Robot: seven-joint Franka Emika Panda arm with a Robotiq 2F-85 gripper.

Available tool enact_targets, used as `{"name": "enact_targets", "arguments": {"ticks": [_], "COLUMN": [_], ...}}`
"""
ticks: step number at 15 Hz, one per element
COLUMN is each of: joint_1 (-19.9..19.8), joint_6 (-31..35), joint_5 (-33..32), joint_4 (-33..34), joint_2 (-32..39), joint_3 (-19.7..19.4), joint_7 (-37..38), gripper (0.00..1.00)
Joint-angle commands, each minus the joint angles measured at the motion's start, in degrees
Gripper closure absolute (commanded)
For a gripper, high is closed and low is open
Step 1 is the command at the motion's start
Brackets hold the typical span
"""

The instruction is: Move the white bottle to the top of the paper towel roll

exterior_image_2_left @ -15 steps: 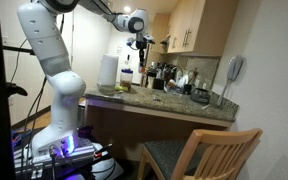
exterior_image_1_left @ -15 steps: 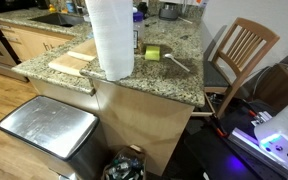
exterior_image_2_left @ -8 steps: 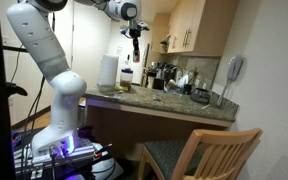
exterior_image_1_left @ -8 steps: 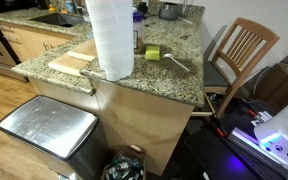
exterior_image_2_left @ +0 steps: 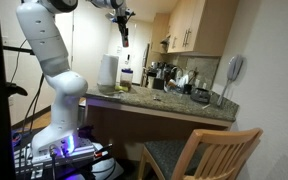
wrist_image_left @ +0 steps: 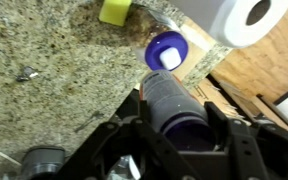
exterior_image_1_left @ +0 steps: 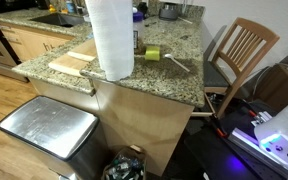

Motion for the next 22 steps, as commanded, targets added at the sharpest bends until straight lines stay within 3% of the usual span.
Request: {"name": "enact_targets", "arguments": {"ticks": [1, 2, 4, 5, 8, 13, 19, 20, 22], "joint_1": [2.8, 2.0, 3.3, 3.4, 3.9, 6.1, 13.0, 11.2, 12.5], "joint_6": [-1.8, -0.2, -0.2, -0.2, -3.1, -9.6, -17.1, -13.6, -14.3], "joint_5": [-1.2, -0.7, -1.2, -1.2, -0.7, -11.4, -22.0, -19.3, -20.9], "joint_4": [12.6, 6.1, 9.8, 10.4, 11.6, 26.2, 42.9, 34.2, 38.2], "joint_2": [8.8, 3.8, 6.7, 7.4, 9.6, 18.9, 33.0, 26.7, 30.4], "joint_3": [4.4, 3.0, 4.4, 4.4, 4.3, 9.8, 15.0, 13.6, 14.4], "joint_7": [-2.8, -0.3, -0.3, -0.6, -2.3, 0.0, 2.3, 1.7, 2.3], "gripper": [0.72, 0.47, 0.47, 0.72, 0.72, 0.72, 0.72, 0.47, 0.47]}}
